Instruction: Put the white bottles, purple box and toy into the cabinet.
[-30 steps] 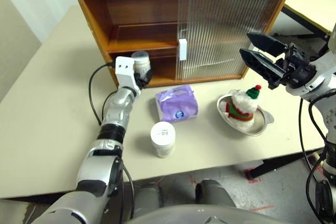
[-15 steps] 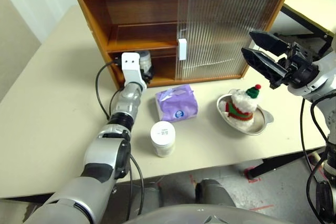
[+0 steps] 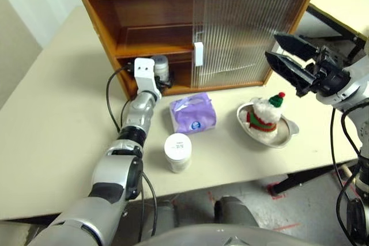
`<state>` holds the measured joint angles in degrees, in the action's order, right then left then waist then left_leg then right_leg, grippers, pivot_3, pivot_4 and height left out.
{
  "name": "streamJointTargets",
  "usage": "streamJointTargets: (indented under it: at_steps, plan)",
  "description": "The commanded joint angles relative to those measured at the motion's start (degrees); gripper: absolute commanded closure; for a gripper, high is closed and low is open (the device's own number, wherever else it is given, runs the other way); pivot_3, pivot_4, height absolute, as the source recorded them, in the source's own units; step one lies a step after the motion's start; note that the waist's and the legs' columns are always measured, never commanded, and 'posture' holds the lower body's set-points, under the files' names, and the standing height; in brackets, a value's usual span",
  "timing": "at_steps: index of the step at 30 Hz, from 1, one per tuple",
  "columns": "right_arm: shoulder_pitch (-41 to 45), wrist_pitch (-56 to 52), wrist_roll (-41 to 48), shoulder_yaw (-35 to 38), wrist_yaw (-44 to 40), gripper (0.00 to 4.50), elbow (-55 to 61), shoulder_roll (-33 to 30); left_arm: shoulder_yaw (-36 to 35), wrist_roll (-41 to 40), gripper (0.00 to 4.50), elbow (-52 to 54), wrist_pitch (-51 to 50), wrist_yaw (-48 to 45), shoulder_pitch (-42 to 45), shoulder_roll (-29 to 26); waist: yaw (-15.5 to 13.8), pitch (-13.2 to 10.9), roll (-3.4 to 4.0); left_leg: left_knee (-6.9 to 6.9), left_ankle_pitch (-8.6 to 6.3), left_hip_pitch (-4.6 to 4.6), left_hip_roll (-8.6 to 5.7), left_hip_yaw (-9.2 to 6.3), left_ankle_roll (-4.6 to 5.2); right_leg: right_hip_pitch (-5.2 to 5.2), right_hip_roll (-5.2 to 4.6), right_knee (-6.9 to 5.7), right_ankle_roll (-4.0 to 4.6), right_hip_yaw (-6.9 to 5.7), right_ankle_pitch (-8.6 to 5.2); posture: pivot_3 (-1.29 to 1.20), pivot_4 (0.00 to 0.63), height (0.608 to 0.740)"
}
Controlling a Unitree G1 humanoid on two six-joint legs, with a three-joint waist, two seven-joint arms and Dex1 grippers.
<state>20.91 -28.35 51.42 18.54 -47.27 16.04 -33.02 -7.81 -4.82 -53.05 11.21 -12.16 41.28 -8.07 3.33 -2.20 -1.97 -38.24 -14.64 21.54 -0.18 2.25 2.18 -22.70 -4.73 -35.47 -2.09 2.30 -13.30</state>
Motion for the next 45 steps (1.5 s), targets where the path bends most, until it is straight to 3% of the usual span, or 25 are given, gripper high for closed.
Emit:
streamJointTargets:
  at_steps: [1, 7, 12, 14, 24, 36, 45]
  plan:
    - [-0.5, 0.3, 0.4, 0.3, -0.3, 0.0, 1.1, -0.3, 0.4, -0.6, 0.02, 10.3, -4.4, -0.3, -5.0, -0.8, 0.3, 0.0, 0.0, 0.0, -0.01, -0.01, 0.0, 0.0, -0.01, 0.0, -0.01, 0.0, 0.0, 0.0, 0.0, -0.13, 0.0, 0.74]
    - [-0.6, 0.2, 0.4, 0.4, -0.6, 0.0, 0.7, -0.4, -0.2, -2.1, 0.02, 33.6, -16.0, -0.4, -18.0, -2.7, 0.6, 0.0, 0.04, 0.0, -0.03, -0.14, 0.02, 0.0, -0.05, 0.05, -0.02, -0.09, 0.02, 0.09, 0.02, -0.11, 0.0, 0.74]
    - [0.1, 0.4, 0.0, -0.5, -0.9, 0.0, -0.1, 0.0, -0.6, -3.1, 0.18, 41.7, -20.9, 1.8, -22.1, -1.7, 0.0, 0.0, 0.04, -0.14, -0.02, -0.17, 0.01, -0.02, -0.04, 0.2, -0.03, -0.09, 0.03, 0.06, 0.02, -0.09, 0.0, 0.74]
    - [0.5, 0.4, -0.2, -0.9, -1.1, 0.0, -0.4, 0.3, -1.2, -3.4, 0.63, 41.7, -21.6, 3.1, -21.7, -0.6, -0.3, 0.0, 0.04, -0.29, -0.02, -0.17, 0.01, -0.02, -0.04, 0.26, -0.04, -0.07, 0.02, 0.05, 0.02, -0.08, 0.0, 0.74]
    - [1.2, -0.1, -0.1, -1.2, -1.5, 0.0, -0.6, 0.1, -1.2, 0.2, 4.49, 33.4, -18.1, 11.5, -16.6, 2.5, -1.1, 0.0, 0.03, -0.63, -0.01, -0.15, 0.04, 0.0, -0.02, 0.33, 0.02, -0.07, -0.17, 0.01, 0.02, -0.09, 0.0, 0.74]
    - [0.5, -0.2, 0.1, -0.8, -1.0, 0.0, 0.2, -0.1, -1.3, 2.2, 4.49, 21.3, -11.5, 17.6, -9.7, 2.1, -1.1, 0.0, 0.02, -0.63, -0.01, -0.07, 0.03, -0.01, -0.01, 0.29, 0.02, -0.02, -0.17, 0.0, 0.02, -0.1, 0.0, 0.74]
    - [1.0, 0.0, 0.0, -0.9, -0.8, 0.0, 0.4, 0.0, -0.4, 3.0, 4.49, 3.7, -4.2, 18.9, 0.9, 3.4, -1.1, 0.0, 0.01, -0.64, -0.01, -0.03, 0.01, 0.01, -0.01, 0.29, 0.03, 0.06, -0.25, -0.02, 0.02, -0.12, 0.0, 0.74]
